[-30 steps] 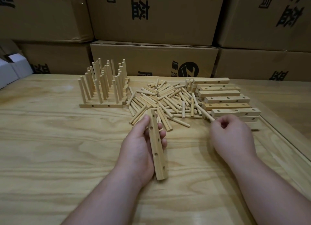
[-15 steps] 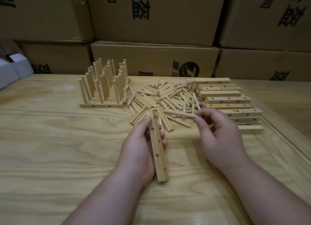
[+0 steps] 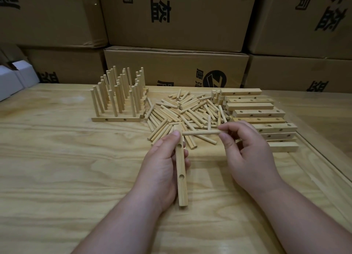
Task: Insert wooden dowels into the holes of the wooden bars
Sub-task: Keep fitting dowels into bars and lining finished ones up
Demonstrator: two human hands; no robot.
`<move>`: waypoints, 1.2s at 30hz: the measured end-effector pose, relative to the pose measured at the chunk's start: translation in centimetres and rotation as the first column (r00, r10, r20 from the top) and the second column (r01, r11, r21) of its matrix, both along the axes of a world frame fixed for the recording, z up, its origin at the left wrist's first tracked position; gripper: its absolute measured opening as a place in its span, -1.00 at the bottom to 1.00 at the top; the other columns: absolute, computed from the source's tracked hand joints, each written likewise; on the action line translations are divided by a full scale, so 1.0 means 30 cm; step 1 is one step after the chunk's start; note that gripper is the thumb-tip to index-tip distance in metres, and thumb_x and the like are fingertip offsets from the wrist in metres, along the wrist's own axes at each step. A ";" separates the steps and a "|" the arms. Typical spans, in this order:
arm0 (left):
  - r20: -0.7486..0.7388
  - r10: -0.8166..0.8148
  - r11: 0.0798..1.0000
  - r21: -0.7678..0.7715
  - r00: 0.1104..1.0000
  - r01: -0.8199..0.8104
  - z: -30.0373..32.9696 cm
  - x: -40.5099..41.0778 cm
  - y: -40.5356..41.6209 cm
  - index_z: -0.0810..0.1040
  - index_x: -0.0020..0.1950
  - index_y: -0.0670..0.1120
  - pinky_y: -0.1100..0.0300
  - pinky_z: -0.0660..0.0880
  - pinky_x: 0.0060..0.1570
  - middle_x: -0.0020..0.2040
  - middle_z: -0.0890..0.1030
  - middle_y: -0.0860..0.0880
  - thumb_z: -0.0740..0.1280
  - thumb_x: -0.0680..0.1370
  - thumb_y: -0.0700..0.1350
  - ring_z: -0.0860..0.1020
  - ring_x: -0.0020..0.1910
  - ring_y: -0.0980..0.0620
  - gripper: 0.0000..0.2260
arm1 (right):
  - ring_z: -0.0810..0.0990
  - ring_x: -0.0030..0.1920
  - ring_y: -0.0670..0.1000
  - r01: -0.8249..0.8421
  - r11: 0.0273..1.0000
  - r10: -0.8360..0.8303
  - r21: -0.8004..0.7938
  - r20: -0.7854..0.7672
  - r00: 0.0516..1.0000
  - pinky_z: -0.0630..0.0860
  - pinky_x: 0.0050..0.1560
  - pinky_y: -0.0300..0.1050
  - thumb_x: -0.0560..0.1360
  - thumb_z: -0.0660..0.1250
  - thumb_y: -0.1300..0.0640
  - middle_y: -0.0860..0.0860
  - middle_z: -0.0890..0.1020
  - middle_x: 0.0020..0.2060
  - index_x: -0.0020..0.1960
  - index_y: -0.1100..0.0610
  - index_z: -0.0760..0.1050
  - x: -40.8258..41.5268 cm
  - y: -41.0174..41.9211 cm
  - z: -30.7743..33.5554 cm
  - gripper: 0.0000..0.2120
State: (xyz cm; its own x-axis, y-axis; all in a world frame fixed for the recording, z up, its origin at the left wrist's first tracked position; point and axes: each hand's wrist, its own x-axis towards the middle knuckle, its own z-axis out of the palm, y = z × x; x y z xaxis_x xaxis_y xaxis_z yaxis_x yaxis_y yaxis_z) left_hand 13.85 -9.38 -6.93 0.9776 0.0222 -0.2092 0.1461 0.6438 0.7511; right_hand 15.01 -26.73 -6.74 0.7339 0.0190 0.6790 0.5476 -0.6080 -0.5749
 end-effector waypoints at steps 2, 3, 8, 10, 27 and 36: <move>0.000 -0.004 1.000 0.005 1.000 0.004 -0.002 0.002 0.002 0.58 0.07 -0.13 0.24 0.50 -0.40 -0.25 0.57 -0.06 0.44 0.54 -0.03 0.52 -0.34 0.07 -0.79 | 0.55 -0.01 -0.23 -0.013 1.000 0.013 0.010 -0.001 1.000 0.41 -0.05 -0.50 0.58 0.35 0.25 -0.24 0.55 -0.04 0.10 0.00 0.57 -0.003 0.002 0.003 -0.82; 0.002 -0.007 1.000 0.009 1.000 0.007 -0.003 0.003 0.003 0.59 0.06 -0.13 0.24 0.51 -0.40 -0.26 0.57 -0.07 0.45 0.53 -0.03 0.52 -0.34 0.07 -0.79 | 0.55 -0.01 -0.23 -0.020 1.000 0.020 0.020 -0.009 1.000 0.40 -0.07 -0.49 0.59 0.35 0.25 -0.24 0.56 -0.04 0.09 -0.01 0.56 -0.005 0.003 0.005 -0.82; 0.036 -0.033 0.999 0.040 0.999 0.032 -0.004 0.002 0.006 0.64 -0.03 -0.12 0.23 0.51 -0.39 -0.28 0.58 -0.06 0.47 0.48 -0.01 0.53 -0.35 0.07 -0.81 | 0.55 -0.15 -0.18 -0.058 0.994 0.064 0.096 -0.057 0.996 0.41 -0.20 -0.45 0.59 0.35 0.23 -0.20 0.57 -0.13 0.06 -0.02 0.57 -0.014 0.001 0.010 -0.85; 0.044 -0.043 0.998 0.047 0.998 0.041 -0.005 0.002 0.006 0.65 -0.05 -0.10 0.24 0.50 -0.39 -0.30 0.58 -0.05 0.47 0.50 -0.02 0.53 -0.36 0.08 -0.84 | 0.55 -0.19 -0.18 -0.065 0.991 0.075 0.113 -0.084 0.994 0.40 -0.23 -0.46 0.60 0.35 0.22 -0.19 0.58 -0.16 0.05 0.00 0.59 -0.014 0.000 0.010 -0.86; 0.064 -0.056 0.989 0.140 0.996 0.046 -0.010 -0.007 0.007 0.75 -0.18 -0.03 0.19 0.52 -0.26 -0.22 0.63 -0.08 0.51 0.38 0.12 0.56 -0.32 0.07 -0.77 | 0.55 -0.25 -0.19 -0.024 0.983 0.044 0.180 -0.105 0.994 0.40 -0.25 -0.46 0.55 0.27 -0.08 -0.18 0.59 -0.34 -0.11 -0.24 0.53 -0.013 0.001 0.012 -0.90; 0.043 -0.038 0.976 0.214 0.998 0.028 -0.003 -0.013 0.010 0.74 -0.21 -0.01 0.21 0.49 -0.33 -0.27 0.62 -0.06 0.46 0.42 0.17 0.52 -0.38 0.09 -0.74 | 0.55 -0.26 -0.18 -0.010 0.979 0.041 0.205 -0.150 0.988 0.41 -0.24 -0.40 0.63 0.26 -0.04 -0.15 0.56 -0.38 -0.12 -0.09 0.59 -0.008 0.003 0.001 -0.80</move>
State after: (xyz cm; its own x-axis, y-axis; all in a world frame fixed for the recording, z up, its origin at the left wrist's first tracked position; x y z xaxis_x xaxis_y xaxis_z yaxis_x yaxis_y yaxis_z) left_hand 13.46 -9.09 -7.01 0.9871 0.0286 -0.1578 0.1268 0.4636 0.8769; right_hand 14.75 -26.66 -6.71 0.8304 -0.0877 0.5503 0.4575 -0.4566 -0.7631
